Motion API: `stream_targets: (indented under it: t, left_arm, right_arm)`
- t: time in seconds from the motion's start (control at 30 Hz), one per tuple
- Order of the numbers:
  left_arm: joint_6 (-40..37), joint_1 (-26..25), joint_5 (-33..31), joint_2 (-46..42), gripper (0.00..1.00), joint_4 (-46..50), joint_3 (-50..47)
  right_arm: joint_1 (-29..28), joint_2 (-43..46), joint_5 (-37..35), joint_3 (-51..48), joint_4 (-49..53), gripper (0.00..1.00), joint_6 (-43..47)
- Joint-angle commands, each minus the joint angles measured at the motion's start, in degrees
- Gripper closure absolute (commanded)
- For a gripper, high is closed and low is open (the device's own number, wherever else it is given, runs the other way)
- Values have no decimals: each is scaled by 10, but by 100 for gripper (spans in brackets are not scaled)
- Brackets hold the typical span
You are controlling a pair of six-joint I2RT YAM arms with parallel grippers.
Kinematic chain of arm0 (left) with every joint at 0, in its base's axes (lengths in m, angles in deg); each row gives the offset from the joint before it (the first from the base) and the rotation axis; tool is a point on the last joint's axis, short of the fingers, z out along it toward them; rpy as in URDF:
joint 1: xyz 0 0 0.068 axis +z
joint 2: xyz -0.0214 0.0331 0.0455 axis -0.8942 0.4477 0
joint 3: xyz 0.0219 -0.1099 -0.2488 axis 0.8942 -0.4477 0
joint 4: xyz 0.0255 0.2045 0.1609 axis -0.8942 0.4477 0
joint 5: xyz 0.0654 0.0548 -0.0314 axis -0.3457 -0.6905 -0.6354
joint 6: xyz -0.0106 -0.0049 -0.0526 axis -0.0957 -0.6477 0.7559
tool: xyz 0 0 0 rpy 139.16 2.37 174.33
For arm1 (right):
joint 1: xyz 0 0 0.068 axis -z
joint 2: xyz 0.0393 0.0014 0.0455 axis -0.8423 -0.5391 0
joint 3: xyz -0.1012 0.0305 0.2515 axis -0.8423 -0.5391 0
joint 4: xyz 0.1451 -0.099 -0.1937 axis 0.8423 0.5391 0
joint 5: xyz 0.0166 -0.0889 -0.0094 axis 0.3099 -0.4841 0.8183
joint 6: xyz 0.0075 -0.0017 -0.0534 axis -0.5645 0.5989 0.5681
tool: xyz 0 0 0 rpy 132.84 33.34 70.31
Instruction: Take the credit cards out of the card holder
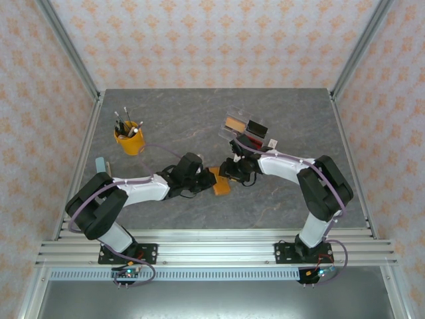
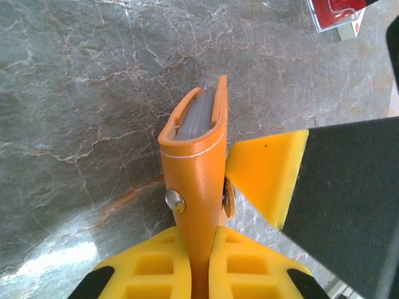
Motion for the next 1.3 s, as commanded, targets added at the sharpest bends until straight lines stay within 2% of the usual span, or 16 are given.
stream_targets:
  t: [0.0,0.2,0.4,0.6,0.97,1.07,1.27]
  left_arm:
    - [-17,4,-28,-21,100,17,1]
    - [-16,6,-33,-19,100,21,-1]
    - [-21,5,-22,-19,100,13,-1]
    - [-30,6,-12,-20,100,5,-4]
    - [-31,6,1,-18,100,-15,-5]
    - [-32,6,0,-20,100,-16,-6]
    - [-31,6,-18,-29,100,-11,-9]
  right_arm:
    - [3,10,-85,1,84,60,18]
    - [3,12,-98,7,102,64,27]
    - [3,42,-2,3,27,58,11]
    - [3,23,59,22,5,49,-26]
    - [3,-18,88,33,19,48,-32]
    - [2,-29,88,32,23,51,-31]
    - [2,-27,46,30,63,66,-15]
